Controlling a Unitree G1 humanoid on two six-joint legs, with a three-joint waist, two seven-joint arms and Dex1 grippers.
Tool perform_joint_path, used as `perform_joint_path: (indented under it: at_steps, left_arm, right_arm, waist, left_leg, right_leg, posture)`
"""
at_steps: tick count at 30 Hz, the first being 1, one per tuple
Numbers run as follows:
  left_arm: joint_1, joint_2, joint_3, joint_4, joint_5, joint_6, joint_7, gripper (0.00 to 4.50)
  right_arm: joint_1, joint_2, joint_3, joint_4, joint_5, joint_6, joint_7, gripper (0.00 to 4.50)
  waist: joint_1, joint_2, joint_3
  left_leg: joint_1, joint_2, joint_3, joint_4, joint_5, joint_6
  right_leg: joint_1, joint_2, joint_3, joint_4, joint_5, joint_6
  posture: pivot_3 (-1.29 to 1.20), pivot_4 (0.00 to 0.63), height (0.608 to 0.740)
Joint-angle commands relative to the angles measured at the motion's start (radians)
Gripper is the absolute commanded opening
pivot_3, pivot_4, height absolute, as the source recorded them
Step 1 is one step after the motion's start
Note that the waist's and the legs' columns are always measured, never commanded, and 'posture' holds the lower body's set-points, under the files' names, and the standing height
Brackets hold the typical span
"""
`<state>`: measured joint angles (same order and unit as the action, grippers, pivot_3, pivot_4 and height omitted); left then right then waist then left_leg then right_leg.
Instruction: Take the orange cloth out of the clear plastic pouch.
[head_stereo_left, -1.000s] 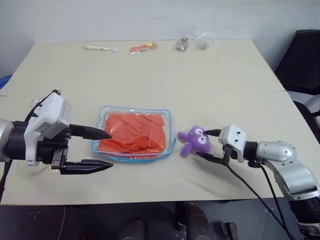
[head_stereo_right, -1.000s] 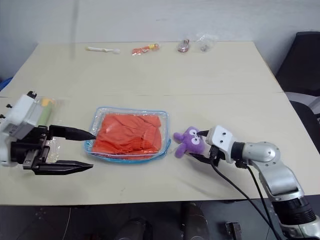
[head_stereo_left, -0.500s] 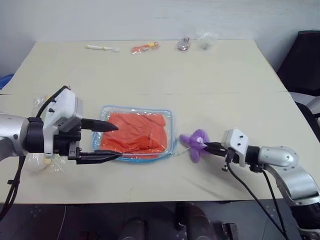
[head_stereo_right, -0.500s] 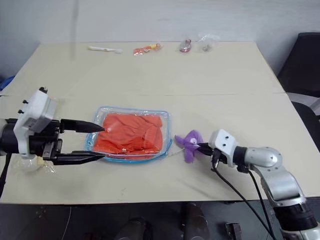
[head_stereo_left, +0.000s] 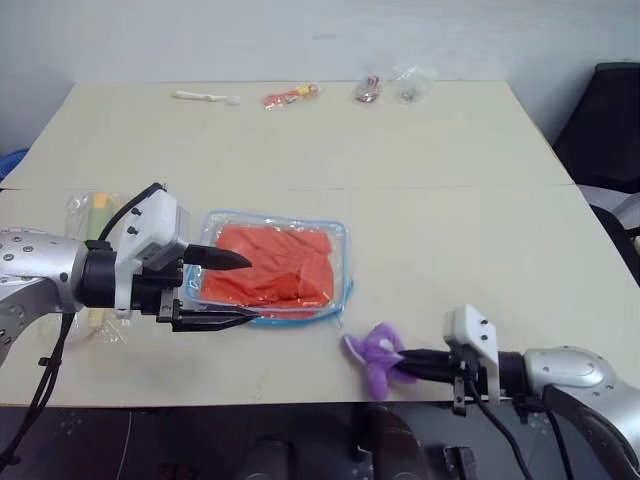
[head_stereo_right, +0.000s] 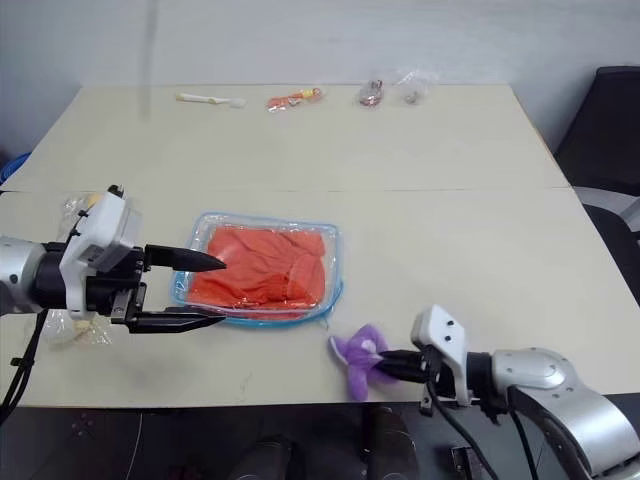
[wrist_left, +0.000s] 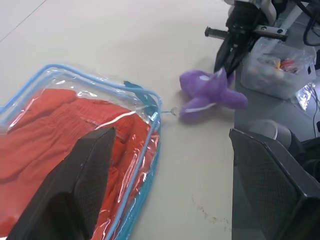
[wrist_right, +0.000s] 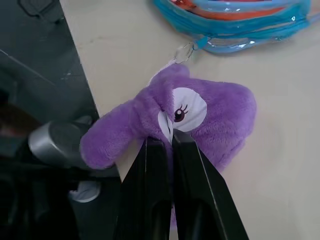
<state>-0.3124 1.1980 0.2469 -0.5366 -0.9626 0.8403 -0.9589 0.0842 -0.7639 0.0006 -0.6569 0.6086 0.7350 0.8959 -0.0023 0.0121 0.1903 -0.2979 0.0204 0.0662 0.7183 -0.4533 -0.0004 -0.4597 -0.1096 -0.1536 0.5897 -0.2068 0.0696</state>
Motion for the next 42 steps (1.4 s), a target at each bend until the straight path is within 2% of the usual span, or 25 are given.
perform_joint_path:
  at_steps: [1,9,12,17,21,24,29,32,35,42]
  left_arm:
    - [-0.027,-0.002,-0.014,-0.002,0.026,-0.013,-0.018,3.87]
    - [-0.061,-0.033,-0.039,-0.009,0.042,-0.005,-0.011,3.87]
    - [-0.053,-0.043,-0.042,-0.019,0.057,-0.009,-0.005,3.87]
    - [-0.026,-0.053,-0.032,-0.035,0.068,-0.007,0.003,3.87]
    - [0.039,-0.061,-0.017,-0.060,0.086,-0.012,0.016,3.87]
    - [0.118,-0.061,-0.013,-0.092,0.141,-0.053,0.010,3.87]
    - [0.195,-0.072,-0.012,-0.123,0.205,-0.109,0.006,3.87]
    - [0.206,-0.087,-0.005,-0.129,0.209,-0.114,0.021,3.87]
    - [0.209,-0.097,0.000,-0.137,0.211,-0.108,0.034,3.87]
    - [0.249,-0.105,0.016,-0.160,0.199,-0.087,0.044,3.87]
  right_arm:
    - [-0.055,0.047,0.069,0.041,-0.004,0.023,-0.041,0.05]
    - [-0.162,0.089,0.188,0.153,-0.043,0.027,-0.036,0.05]
    - [-0.169,0.080,0.197,0.155,-0.026,0.052,-0.033,0.74]
    - [-0.161,0.035,0.180,0.125,-0.013,0.064,-0.012,2.52]
    - [-0.130,-0.051,0.129,0.065,-0.027,0.008,0.031,3.87]
    - [-0.129,-0.105,0.062,0.029,-0.008,-0.011,0.048,3.87]
    - [-0.184,-0.188,-0.070,0.008,0.108,0.026,0.120,3.87]
    - [-0.194,-0.227,-0.067,0.015,0.105,0.025,0.158,3.87]
    - [-0.205,-0.222,-0.037,0.044,0.036,-0.053,0.171,3.87]
    - [-0.470,-0.145,0.056,0.185,-0.091,-0.175,0.169,3.87]
  waist:
    - [-0.001,0.000,0.000]
    - [-0.002,-0.001,0.000]
    - [-0.002,-0.001,-0.001]
    - [-0.001,-0.001,-0.001]
    - [0.001,-0.001,-0.001]
    - [0.001,-0.001,-0.001]
    - [0.002,-0.001,0.000]
    - [0.004,-0.001,0.000]
    - [0.005,-0.001,0.000]
    - [-0.005,-0.001,0.000]
  left_leg:
    - [0.000,0.000,0.000,0.000,0.000,0.000]
    - [0.001,0.000,0.001,0.000,0.000,0.000]
    - [0.001,0.000,0.000,0.000,0.000,0.000]
    - [0.001,0.000,0.000,0.000,0.000,0.000]
    - [0.000,0.000,0.000,0.000,0.000,0.000]
    - [0.000,0.000,0.000,0.000,0.000,0.000]
    - [0.000,0.000,0.000,0.000,0.000,-0.001]
    - [0.000,0.001,0.000,0.000,0.000,-0.001]
    - [-0.001,0.001,-0.001,0.000,0.000,-0.001]
    - [0.000,0.002,0.001,0.000,0.000,-0.001]
  right_leg:
    - [0.000,0.000,0.000,0.000,0.000,0.000]
    - [0.000,0.001,0.000,0.000,0.000,0.000]
    - [0.000,0.001,0.000,0.001,0.000,0.000]
    - [0.000,0.000,0.000,0.000,0.000,0.000]
    - [0.000,0.000,0.000,0.000,0.000,0.000]
    - [0.000,0.000,0.000,0.000,0.000,0.000]
    - [0.000,0.000,0.000,-0.001,0.000,0.000]
    - [0.000,0.000,0.000,-0.001,0.000,0.000]
    - [0.000,0.000,-0.001,-0.001,0.000,0.000]
    - [0.000,0.001,0.000,0.000,-0.001,-0.001]
  posture:
    - [0.00,0.150,0.740]
    - [0.00,0.150,0.740]
    - [0.00,0.150,0.740]
    - [0.00,0.150,0.740]
    - [0.00,0.150,0.740]
    - [0.00,0.150,0.740]
    - [0.00,0.150,0.740]
    - [0.00,0.150,0.740]
    - [0.00,0.150,0.740]
    - [0.00,0.150,0.740]
